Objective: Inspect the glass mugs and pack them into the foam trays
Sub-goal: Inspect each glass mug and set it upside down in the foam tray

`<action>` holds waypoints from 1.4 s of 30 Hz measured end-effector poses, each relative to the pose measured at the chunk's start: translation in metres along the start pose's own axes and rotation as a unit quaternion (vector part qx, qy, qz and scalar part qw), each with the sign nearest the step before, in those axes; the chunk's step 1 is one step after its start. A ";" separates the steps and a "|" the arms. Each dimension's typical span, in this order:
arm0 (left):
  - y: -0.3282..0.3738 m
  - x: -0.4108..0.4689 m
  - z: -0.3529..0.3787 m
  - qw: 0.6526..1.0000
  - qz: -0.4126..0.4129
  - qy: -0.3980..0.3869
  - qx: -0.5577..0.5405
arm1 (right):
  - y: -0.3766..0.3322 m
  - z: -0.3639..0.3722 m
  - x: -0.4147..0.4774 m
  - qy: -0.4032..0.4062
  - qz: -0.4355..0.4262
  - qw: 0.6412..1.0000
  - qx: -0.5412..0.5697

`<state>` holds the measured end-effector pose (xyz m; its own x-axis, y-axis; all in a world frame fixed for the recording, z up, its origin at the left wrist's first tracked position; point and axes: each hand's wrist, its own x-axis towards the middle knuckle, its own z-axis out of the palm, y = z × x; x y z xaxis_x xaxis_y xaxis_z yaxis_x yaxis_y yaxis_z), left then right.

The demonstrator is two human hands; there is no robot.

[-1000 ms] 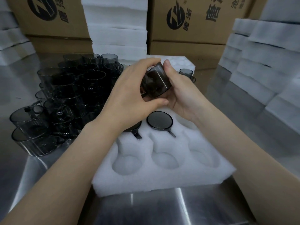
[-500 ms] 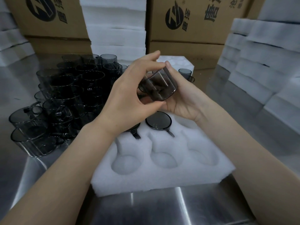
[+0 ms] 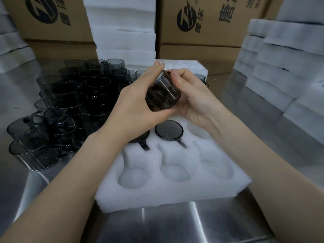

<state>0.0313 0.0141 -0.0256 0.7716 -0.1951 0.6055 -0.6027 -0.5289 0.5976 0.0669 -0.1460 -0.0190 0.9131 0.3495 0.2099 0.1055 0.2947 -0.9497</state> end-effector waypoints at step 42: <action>-0.009 0.005 -0.002 0.987 -0.019 0.032 -0.159 | -0.002 0.004 -0.002 -0.038 -0.005 0.999 0.021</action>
<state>0.0399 0.0197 -0.0274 0.7863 -0.1218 0.6057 -0.6150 -0.2478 0.7486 0.0633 -0.1438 -0.0169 0.8794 0.4128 0.2374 0.0958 0.3350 -0.9373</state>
